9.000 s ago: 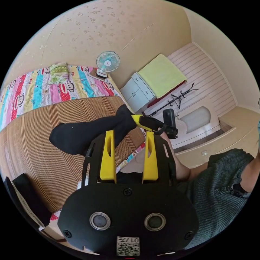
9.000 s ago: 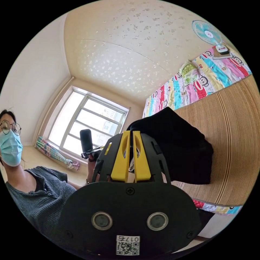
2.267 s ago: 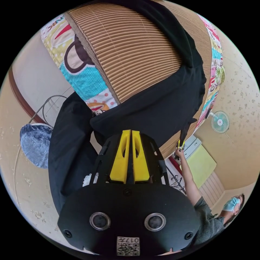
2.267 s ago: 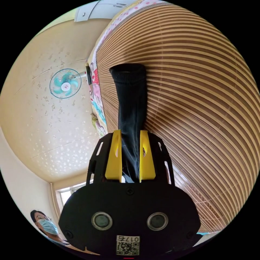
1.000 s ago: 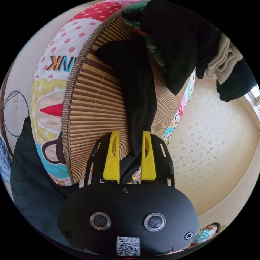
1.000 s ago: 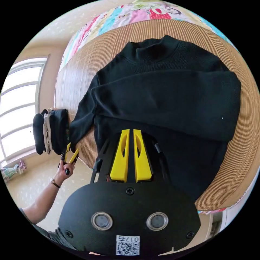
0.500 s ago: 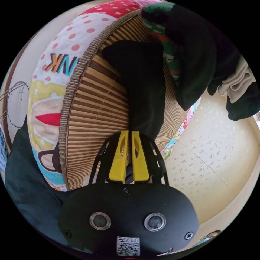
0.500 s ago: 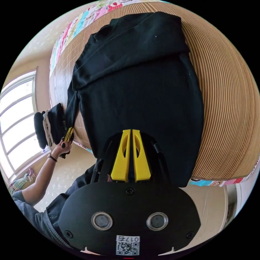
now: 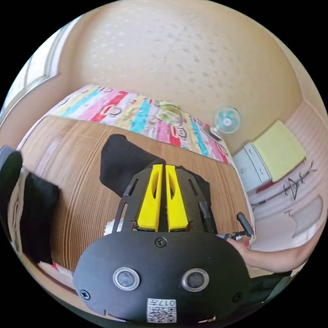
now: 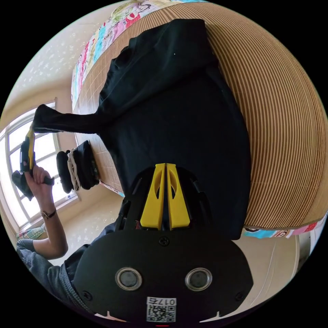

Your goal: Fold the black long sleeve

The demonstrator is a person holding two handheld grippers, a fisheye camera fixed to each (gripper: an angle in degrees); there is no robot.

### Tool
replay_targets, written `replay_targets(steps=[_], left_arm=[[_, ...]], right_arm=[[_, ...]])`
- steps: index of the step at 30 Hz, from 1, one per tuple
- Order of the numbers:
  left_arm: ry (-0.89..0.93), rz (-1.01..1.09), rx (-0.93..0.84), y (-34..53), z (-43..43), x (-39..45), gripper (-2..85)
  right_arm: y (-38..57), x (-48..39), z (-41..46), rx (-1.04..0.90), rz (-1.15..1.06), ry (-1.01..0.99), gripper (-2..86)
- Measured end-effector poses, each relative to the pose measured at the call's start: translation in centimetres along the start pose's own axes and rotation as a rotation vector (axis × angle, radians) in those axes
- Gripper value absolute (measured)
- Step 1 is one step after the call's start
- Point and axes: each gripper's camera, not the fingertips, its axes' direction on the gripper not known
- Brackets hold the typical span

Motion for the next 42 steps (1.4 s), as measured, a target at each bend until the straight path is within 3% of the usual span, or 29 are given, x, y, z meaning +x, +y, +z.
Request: replay_targets(steps=[3, 6, 10, 17, 25, 29, 34, 37, 42], left_arm=[[0.032, 0.16, -0.213, 1.0, 12.7, 7.6, 2.2], [0.098, 0.047, -0.36, 3.9, 20.3, 7.9, 4.7], [0.121, -0.112, -0.394, 8.8, 21.9, 4.7, 6.0], [-0.111, -0.308, -0.551, 21.0, 20.5, -3.4, 9.3], [-0.095, -0.425, -0.475, 20.4, 23.0, -6.8, 9.9], [-0.036, -0.422, -0.392, 17.2, 25.3, -6.4, 9.9], [0.057, -0.436, -0.37, 14.7, 27.0, -6.8, 11.0], [0.053, -0.414, -0.384, 14.5, 27.0, -7.1, 11.2], [0.051, -0.429, -0.432, 17.1, 25.0, -9.0, 11.4]], right_arm=[[0.0, 1.8, -1.7, 0.05, 0.062, -0.037, 0.4], [0.6, 3.9, -3.4, 0.09, 0.103, -0.08, 0.5], [1.9, 6.9, -4.8, 0.096, 0.148, -0.069, 0.7], [4.1, 10.3, -5.9, 0.156, 0.202, -0.202, 3.7], [-6.3, 6.0, -10.5, 0.272, -0.004, -0.168, 7.5], [-13.3, 3.6, -12.6, 0.35, 0.017, -0.11, 8.6], [-18.5, 3.6, -10.3, 0.231, 0.062, -0.009, 8.8], [-18.7, 3.2, -9.5, 0.18, 0.013, 0.065, 5.6], [-14.1, 3.2, -13.4, 0.398, -0.078, -0.062, 3.3]])
